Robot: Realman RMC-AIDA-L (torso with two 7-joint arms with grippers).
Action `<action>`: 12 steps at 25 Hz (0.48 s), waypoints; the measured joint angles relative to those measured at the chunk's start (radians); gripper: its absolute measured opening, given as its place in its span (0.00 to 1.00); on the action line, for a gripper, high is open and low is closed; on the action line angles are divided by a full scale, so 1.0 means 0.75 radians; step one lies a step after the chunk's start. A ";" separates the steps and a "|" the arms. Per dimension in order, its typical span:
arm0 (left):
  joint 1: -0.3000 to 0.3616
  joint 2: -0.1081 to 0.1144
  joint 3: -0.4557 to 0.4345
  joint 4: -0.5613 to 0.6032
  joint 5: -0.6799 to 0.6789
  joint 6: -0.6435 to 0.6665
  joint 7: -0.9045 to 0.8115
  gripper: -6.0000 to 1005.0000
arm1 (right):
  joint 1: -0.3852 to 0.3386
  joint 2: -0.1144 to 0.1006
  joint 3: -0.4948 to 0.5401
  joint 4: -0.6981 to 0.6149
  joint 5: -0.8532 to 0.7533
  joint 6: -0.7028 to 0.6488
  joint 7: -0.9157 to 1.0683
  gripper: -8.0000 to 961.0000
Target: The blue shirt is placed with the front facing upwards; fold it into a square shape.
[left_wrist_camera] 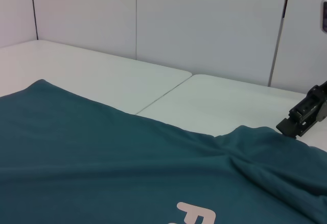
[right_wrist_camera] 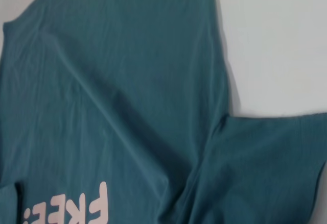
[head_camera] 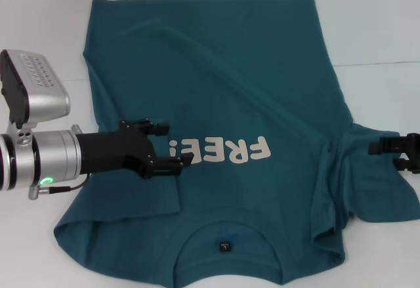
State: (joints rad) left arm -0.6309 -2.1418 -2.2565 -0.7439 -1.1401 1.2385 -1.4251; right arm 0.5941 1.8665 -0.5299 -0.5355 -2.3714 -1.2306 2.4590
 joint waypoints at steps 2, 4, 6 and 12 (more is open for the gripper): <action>0.001 -0.001 0.000 0.000 0.000 0.001 0.000 0.84 | -0.003 -0.002 0.002 0.001 0.010 -0.004 -0.004 0.86; 0.001 -0.001 0.000 0.000 0.000 0.002 0.000 0.84 | -0.007 -0.003 0.004 0.001 0.016 -0.007 -0.005 0.86; 0.001 -0.001 0.000 0.000 0.000 0.001 0.000 0.84 | -0.008 -0.003 0.004 0.001 0.019 -0.007 -0.006 0.86; 0.000 0.001 0.000 0.000 -0.002 -0.001 0.000 0.84 | -0.010 -0.004 0.006 -0.004 0.024 -0.026 0.003 0.84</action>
State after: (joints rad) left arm -0.6307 -2.1411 -2.2564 -0.7440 -1.1414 1.2378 -1.4250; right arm 0.5863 1.8637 -0.5255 -0.5384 -2.3531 -1.2502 2.4616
